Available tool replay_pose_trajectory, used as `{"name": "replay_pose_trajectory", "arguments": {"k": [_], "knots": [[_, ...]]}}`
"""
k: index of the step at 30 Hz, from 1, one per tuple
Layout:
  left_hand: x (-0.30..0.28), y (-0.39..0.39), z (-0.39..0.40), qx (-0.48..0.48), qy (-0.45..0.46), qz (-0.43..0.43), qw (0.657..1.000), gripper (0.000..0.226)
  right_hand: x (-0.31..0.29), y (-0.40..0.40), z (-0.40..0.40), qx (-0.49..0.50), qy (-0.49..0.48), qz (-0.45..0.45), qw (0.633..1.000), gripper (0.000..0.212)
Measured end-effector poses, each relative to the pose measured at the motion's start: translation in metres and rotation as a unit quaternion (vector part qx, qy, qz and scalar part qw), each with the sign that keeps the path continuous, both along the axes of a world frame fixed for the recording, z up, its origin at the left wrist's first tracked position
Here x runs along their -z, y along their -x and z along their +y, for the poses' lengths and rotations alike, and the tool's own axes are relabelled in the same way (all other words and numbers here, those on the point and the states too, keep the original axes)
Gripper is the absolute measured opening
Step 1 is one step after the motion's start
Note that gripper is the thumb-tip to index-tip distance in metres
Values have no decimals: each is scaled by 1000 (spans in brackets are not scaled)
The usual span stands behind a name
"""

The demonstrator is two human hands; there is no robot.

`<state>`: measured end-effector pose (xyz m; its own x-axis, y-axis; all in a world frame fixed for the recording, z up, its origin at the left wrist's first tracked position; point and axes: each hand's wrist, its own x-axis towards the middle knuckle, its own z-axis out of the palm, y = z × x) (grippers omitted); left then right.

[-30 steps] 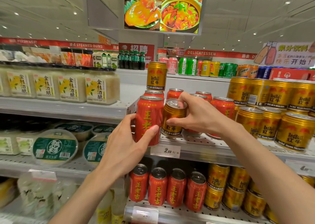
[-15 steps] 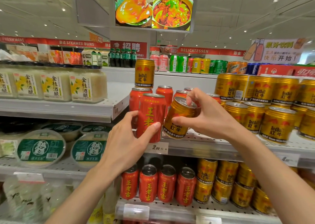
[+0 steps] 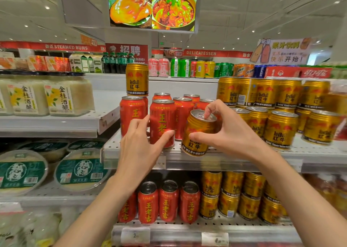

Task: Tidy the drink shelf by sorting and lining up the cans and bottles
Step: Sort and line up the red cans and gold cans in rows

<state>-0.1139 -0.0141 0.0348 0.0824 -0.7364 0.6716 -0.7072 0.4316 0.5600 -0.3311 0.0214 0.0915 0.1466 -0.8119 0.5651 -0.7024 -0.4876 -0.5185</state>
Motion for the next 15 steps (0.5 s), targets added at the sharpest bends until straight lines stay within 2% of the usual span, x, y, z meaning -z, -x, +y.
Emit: {"name": "replay_pose_trajectory", "arguments": {"k": [5, 8, 12, 15], "knots": [[7, -3, 1, 30, 20, 11, 999, 81, 4, -3, 4, 4, 2, -23, 1000, 49], [20, -10, 6, 54, 53, 19, 997, 69, 7, -2, 7, -2, -11, -61, 998, 47], [33, -11, 23, 73, 129, 16, 989, 41, 14, -3, 15, -10, -32, -131, 991, 48], [38, -2, 35, 149, 106, -17, 983, 41, 22, -3, 22, -8, -40, -168, 985, 44]]}}
